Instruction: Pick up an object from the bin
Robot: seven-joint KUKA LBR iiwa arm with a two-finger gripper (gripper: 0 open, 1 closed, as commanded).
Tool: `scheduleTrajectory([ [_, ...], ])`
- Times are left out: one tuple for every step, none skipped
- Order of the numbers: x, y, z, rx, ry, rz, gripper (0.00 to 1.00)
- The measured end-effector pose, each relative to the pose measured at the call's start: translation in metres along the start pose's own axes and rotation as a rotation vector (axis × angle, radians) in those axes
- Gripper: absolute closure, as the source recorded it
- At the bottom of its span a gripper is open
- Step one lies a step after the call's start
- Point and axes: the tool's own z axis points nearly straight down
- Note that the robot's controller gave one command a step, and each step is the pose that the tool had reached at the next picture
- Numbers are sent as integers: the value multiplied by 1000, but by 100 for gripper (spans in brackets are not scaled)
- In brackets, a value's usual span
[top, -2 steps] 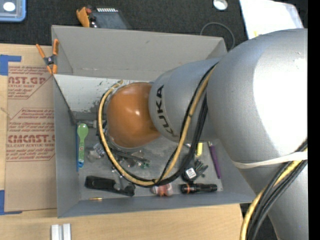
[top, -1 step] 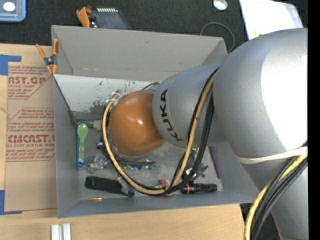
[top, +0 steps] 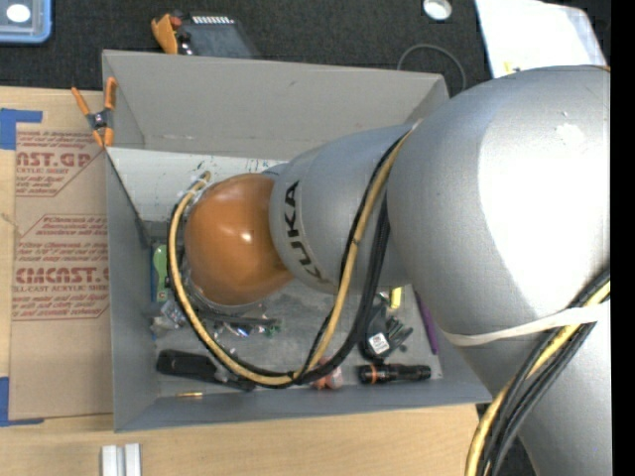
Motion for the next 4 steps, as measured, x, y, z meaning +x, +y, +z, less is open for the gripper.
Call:
scheduleTrajectory([
  [-19,-11,0,1,6,-124,0],
  [-20,-18,0,1,2,-184,0],
  [-31,-78,1,2,-2,-326,0],
  [-30,-29,1,-2,0,-409,0],
])
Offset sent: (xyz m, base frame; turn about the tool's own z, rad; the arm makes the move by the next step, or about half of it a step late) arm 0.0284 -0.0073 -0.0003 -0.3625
